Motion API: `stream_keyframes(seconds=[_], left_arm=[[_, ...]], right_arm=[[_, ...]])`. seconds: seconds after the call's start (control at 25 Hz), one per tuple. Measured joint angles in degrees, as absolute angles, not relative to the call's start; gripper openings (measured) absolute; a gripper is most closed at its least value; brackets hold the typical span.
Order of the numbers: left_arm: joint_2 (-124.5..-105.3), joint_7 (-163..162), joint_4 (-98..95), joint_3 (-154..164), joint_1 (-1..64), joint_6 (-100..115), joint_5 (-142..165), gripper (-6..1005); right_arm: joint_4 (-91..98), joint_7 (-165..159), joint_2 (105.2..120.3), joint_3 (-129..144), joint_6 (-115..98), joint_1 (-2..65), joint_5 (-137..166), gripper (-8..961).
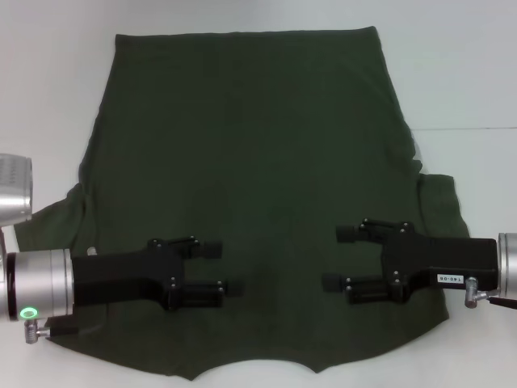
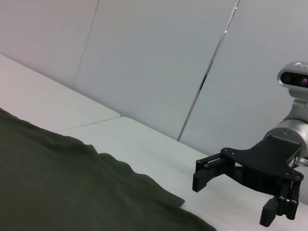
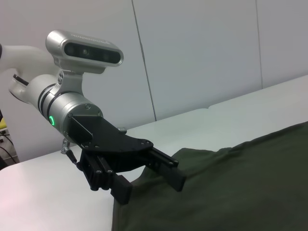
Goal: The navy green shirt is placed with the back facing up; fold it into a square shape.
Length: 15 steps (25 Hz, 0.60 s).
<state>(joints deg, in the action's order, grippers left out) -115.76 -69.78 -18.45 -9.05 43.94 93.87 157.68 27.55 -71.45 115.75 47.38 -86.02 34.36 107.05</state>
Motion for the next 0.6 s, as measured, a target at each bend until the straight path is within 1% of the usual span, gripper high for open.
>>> stream_keyframes(seconds=[0.6], left_arm=[[-115.93,-69.8,-18.4,-9.1,44.0,93.9,157.7,885]], right_arm=[[27.4,-71.5,115.75,47.5,-85.9,34.6,107.6,944]])
